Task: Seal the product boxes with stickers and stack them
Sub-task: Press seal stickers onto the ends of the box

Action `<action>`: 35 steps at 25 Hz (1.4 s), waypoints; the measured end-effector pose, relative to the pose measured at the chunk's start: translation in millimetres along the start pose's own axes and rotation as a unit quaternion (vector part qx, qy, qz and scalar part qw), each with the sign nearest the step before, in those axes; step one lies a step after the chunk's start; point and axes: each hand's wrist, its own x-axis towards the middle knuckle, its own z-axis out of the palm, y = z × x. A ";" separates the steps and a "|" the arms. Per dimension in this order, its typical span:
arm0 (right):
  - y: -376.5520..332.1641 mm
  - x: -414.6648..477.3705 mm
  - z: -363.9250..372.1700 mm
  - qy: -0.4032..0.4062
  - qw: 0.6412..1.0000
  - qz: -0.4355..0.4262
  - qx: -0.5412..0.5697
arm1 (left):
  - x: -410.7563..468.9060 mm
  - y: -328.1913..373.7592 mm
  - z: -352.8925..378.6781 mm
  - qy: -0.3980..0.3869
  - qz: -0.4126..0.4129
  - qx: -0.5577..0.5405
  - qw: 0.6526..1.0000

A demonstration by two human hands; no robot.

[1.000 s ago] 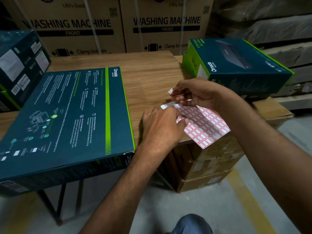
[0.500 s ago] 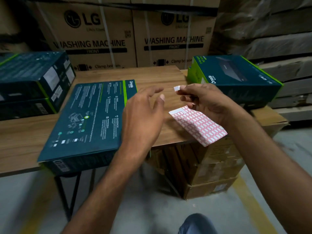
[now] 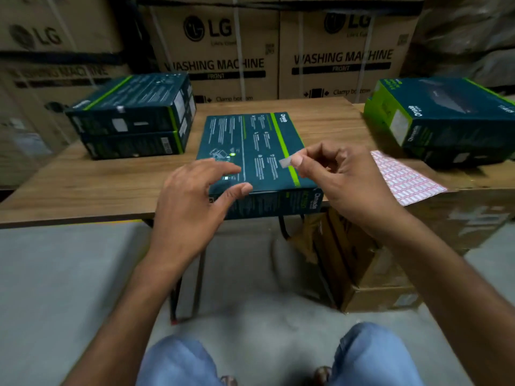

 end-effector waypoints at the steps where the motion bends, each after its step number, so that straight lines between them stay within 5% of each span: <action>1: 2.8 -2.7 9.0 0.008 0.999 -0.013 -0.033 | -3.9 -7.6 1.1 -0.017 0.011 0.017 1.000; 7: 27.1 -14.8 42.7 0.070 0.975 -0.117 -0.176 | -7.1 -30.3 21.3 -0.030 0.067 0.053 0.996; 11: 38.6 -14.9 50.1 0.083 0.952 -0.195 -0.223 | -7.9 -42.4 33.2 0.015 0.066 -0.020 0.998; 19: 57.2 -19.5 60.0 0.135 0.845 -0.363 -0.369 | -9.6 -49.1 46.0 0.068 0.080 -0.060 0.993; 25: 62.7 -22.8 66.7 0.156 0.797 -0.407 -0.419 | -9.3 -52.1 51.5 0.079 0.072 -0.085 0.991; 35: 64.8 -21.3 70.5 0.145 0.781 -0.411 -0.447 | -8.5 -54.8 53.7 0.084 0.071 -0.108 0.988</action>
